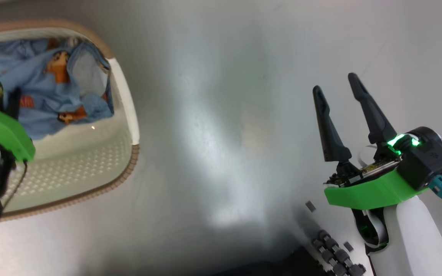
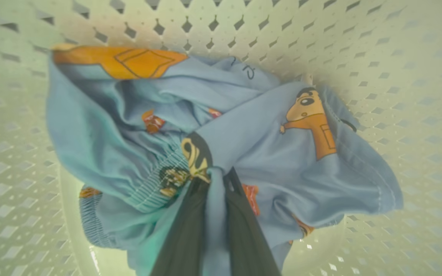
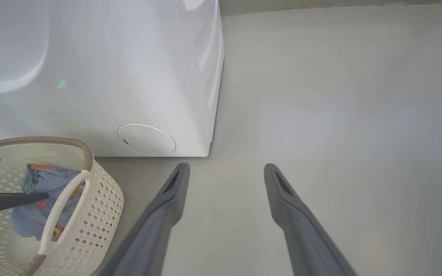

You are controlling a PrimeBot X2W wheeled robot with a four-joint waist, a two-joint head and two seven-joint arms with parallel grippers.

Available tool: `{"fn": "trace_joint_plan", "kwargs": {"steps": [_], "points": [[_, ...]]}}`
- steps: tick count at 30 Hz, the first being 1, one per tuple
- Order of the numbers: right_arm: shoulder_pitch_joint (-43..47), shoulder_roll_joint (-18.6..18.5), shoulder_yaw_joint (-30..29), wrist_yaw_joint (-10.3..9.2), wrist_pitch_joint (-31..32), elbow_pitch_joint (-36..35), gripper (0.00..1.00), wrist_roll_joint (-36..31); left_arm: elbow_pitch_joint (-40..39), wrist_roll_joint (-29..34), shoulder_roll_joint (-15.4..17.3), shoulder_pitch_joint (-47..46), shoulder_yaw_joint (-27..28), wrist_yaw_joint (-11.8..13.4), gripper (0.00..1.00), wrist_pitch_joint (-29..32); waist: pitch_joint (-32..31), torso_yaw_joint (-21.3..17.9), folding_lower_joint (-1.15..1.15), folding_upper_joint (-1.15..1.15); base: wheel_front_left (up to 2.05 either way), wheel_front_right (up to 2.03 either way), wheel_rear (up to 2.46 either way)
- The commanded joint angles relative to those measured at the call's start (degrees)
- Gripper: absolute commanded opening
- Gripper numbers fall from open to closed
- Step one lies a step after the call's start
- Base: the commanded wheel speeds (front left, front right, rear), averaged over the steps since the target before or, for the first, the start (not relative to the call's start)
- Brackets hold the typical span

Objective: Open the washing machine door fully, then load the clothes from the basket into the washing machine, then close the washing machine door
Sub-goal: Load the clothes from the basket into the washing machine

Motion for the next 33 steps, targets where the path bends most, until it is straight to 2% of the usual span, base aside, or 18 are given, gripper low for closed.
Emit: {"fn": "trace_joint_plan", "kwargs": {"steps": [1,8,18,28,33], "points": [[1.4,0.1,0.8,0.16,-0.3,-0.5,1.00,-0.5,-0.2,-0.6,2.4,3.3,1.3,-0.1,0.00,-1.4,-4.0,2.2,0.00,0.00,0.00,0.00,0.00],[2.0,0.1,-1.1,0.16,-0.3,2.6,1.00,-2.5,-2.5,1.7,1.1,8.0,2.8,0.0,0.00,-3.4,-12.8,6.5,0.00,0.00,0.00,0.00,0.00],[5.6,0.1,-3.8,0.16,-0.3,7.5,1.00,-4.7,-14.5,8.5,-2.2,24.0,15.0,3.3,0.00,-3.5,-27.9,11.8,0.00,0.00,0.00,0.00,0.00],[11.5,0.1,-4.4,0.16,-0.3,11.7,1.00,-4.6,-30.1,17.3,-7.2,44.6,29.2,7.7,0.00,-3.5,-43.7,12.9,0.00,0.00,0.00,0.00,0.00],[13.8,0.1,-4.4,0.16,-0.3,13.3,1.00,-4.7,-36.9,21.9,-9.8,51.9,33.2,9.4,0.00,-3.5,-49.2,13.0,0.00,0.00,0.00,0.00,0.00]]}}
